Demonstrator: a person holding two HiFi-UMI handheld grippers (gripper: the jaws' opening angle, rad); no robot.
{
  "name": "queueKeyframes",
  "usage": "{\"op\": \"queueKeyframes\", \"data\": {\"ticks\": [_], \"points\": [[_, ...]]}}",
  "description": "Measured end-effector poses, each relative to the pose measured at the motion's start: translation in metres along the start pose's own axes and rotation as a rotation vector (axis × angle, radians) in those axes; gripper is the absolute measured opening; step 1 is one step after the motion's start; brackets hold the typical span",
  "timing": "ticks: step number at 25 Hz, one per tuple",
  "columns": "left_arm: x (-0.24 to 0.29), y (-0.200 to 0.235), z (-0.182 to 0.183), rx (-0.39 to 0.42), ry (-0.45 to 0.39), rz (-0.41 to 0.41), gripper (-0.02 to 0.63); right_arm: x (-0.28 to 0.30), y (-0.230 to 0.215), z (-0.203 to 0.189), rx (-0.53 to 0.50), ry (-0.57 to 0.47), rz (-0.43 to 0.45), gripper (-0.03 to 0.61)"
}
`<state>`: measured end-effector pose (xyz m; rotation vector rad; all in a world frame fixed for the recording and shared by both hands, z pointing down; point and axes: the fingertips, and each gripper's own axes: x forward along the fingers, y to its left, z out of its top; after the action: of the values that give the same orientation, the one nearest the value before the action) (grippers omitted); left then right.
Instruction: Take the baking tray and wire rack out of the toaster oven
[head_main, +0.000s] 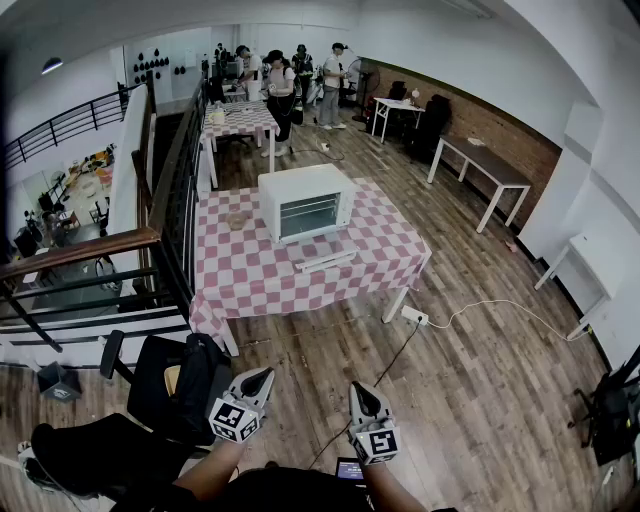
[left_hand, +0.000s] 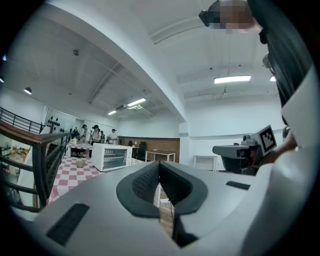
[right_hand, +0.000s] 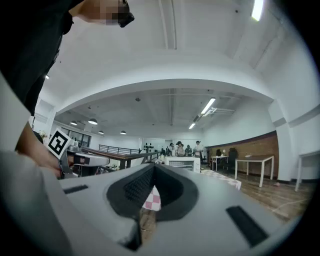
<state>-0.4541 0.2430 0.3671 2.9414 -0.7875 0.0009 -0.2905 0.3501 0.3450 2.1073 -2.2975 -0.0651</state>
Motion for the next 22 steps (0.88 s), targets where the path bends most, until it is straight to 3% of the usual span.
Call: {"op": "queueKeyframes", "data": {"ticks": [3, 7, 11, 17, 22], "points": [[0.001, -0.010, 0.006, -0.010, -0.010, -0.004, -0.008, -0.007, -0.003, 0.001, 0.011, -0.004, 0.004, 0.002], [-0.003, -0.018, 0.010, -0.083, -0.028, 0.007, -0.008, -0.019, -0.009, -0.003, 0.022, 0.000, -0.002, 0.002], [-0.002, -0.022, 0.013, -0.072, -0.047, 0.027, -0.008, -0.027, -0.019, 0.001, 0.039, -0.011, -0.013, 0.002], [-0.003, -0.038, 0.009, -0.084, -0.044, 0.016, -0.008, -0.040, -0.030, 0.007, 0.121, -0.069, 0.018, 0.002], [0.000, -0.055, 0.007, -0.062, -0.047, 0.013, -0.008, -0.055, -0.045, -0.001, 0.264, -0.103, 0.049, 0.002]]}}
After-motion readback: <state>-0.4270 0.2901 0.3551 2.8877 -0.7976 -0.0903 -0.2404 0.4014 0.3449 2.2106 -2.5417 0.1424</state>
